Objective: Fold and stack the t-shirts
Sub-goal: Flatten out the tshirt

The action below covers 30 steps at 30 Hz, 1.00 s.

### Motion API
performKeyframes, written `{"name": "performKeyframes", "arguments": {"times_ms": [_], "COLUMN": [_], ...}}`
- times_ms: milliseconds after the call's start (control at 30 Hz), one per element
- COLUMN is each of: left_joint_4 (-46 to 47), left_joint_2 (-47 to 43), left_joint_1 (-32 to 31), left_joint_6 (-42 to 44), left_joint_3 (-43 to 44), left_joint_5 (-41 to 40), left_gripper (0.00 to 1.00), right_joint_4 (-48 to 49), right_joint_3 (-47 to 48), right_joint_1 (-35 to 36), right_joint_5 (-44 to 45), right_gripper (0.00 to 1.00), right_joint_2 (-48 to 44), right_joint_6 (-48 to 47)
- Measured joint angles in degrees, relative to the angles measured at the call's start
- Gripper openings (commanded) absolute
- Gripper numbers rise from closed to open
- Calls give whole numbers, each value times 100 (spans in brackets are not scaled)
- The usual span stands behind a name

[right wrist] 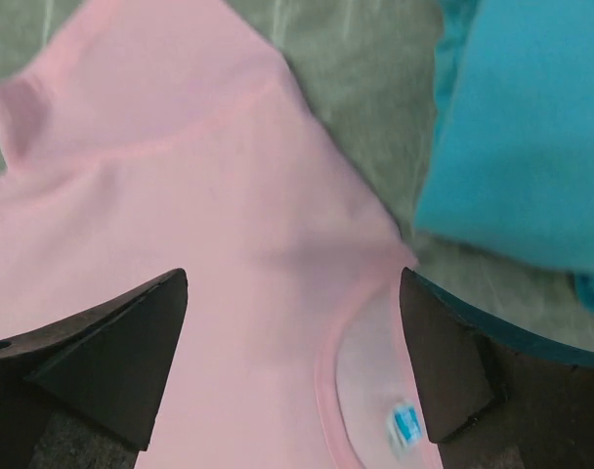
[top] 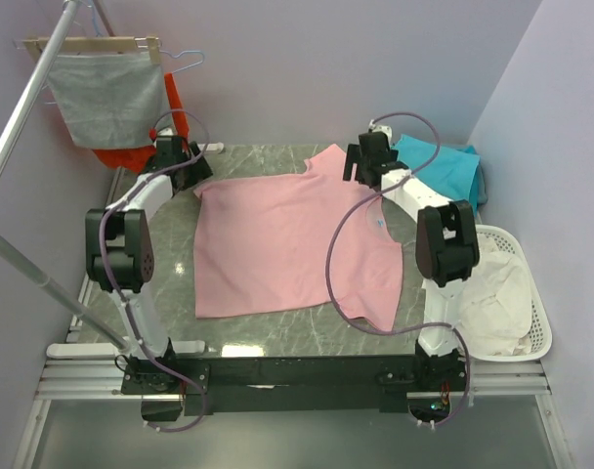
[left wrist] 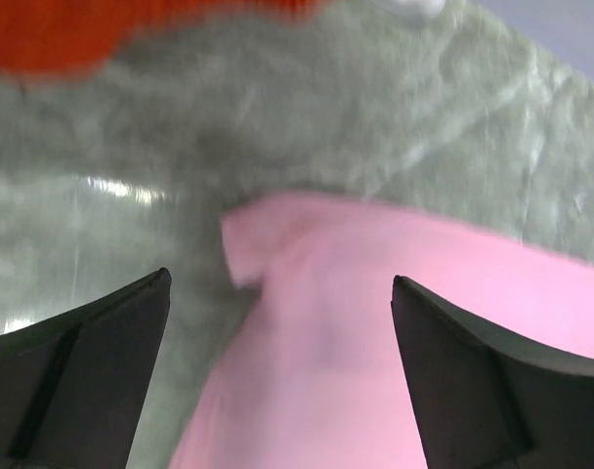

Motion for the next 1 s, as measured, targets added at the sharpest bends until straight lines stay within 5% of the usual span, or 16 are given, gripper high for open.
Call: {"name": "performKeyframes", "arguments": {"times_ms": [200, 467, 1000], "left_joint_4": [-2, 66, 175], "left_joint_2": [-1088, -1309, -2420], "left_joint_1": [-299, -1158, -1392], "left_joint_6": [-63, -317, -831], "left_joint_3": [-1001, -2173, -3993], "left_joint_5": [658, 1305, 1274], "left_gripper": [100, 100, 99], "right_joint_4": [-208, -409, -754], "right_joint_3": [-586, -1506, -4024], "right_joint_1": [-2, 31, 750], "right_joint_5": [-444, -1569, -2697], "right_gripper": [95, 95, 95], "right_joint_2": [-839, -1744, -2717], "right_joint_6": [96, 221, 501]}}
